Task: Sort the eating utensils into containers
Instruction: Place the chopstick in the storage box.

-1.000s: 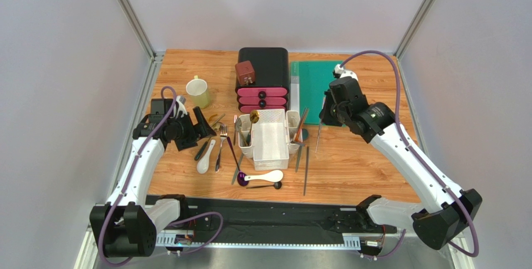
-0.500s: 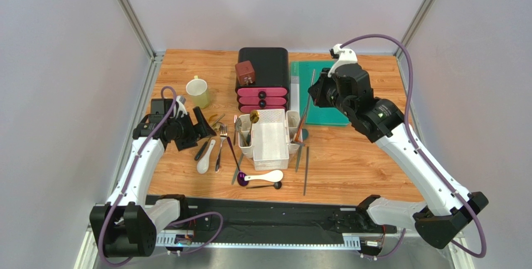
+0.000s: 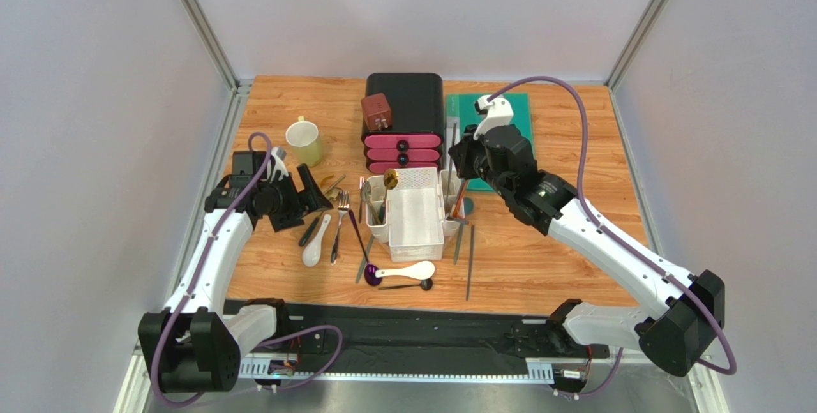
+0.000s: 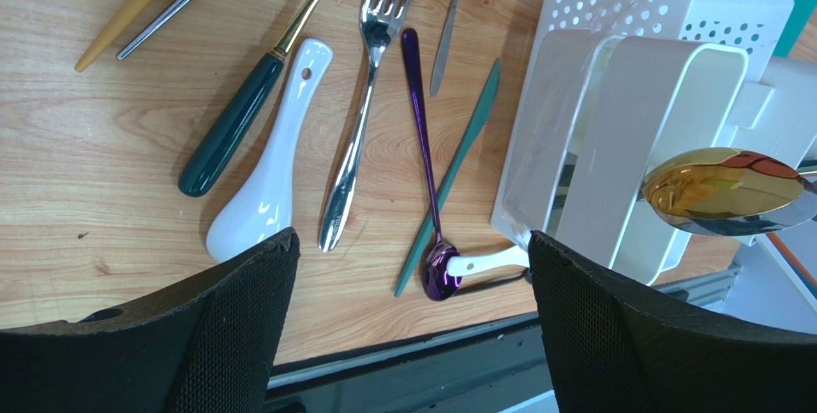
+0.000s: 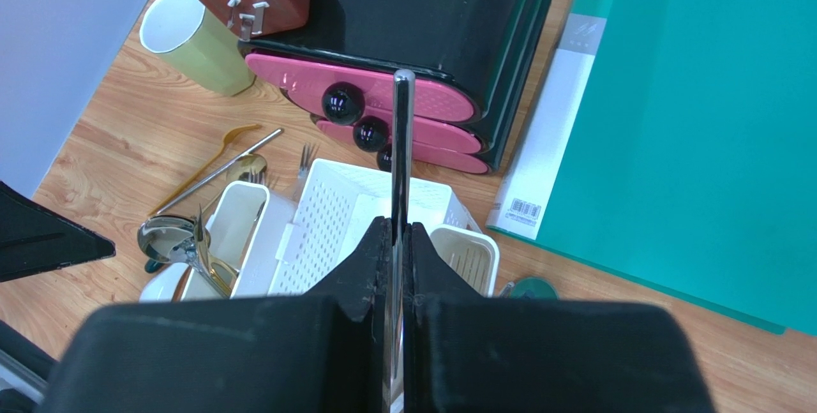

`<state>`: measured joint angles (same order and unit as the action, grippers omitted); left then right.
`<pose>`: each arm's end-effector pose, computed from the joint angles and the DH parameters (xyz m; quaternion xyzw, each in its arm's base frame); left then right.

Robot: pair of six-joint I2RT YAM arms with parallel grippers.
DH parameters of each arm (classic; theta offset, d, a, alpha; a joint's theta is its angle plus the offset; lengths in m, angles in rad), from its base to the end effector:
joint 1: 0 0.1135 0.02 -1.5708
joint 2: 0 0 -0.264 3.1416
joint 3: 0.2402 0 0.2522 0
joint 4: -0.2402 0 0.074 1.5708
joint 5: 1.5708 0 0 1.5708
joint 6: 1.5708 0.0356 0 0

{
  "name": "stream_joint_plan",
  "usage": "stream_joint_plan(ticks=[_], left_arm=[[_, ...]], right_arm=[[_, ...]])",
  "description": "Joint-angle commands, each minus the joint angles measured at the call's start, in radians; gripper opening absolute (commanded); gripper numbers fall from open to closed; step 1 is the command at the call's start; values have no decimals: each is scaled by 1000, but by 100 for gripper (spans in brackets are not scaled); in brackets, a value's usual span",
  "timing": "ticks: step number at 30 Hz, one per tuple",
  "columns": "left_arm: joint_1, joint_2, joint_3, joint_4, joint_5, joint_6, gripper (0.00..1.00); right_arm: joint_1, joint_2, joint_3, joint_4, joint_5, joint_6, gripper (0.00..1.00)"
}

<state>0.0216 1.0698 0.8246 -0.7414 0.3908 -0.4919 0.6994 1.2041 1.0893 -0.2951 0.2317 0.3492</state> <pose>0.2046 -0.0091 0.2546 -0.1845 0.9228 -0.2466 0.2314 0.2159 0.1709 0.3482 -0.0823 0.8290 0.1890 0.5199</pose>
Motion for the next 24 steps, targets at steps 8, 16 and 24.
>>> stream_joint_plan(ticks=[8,16,24], left_arm=[[-15,2,-1,16,8,-4,94],[-17,2,-2,16,5,-4,94],[-17,2,-1,17,5,-2,94]], right_arm=[[25,-25,-72,142,75,-73,0],[37,-28,-126,136,87,-56,0],[75,-40,-189,142,146,-16,0]])
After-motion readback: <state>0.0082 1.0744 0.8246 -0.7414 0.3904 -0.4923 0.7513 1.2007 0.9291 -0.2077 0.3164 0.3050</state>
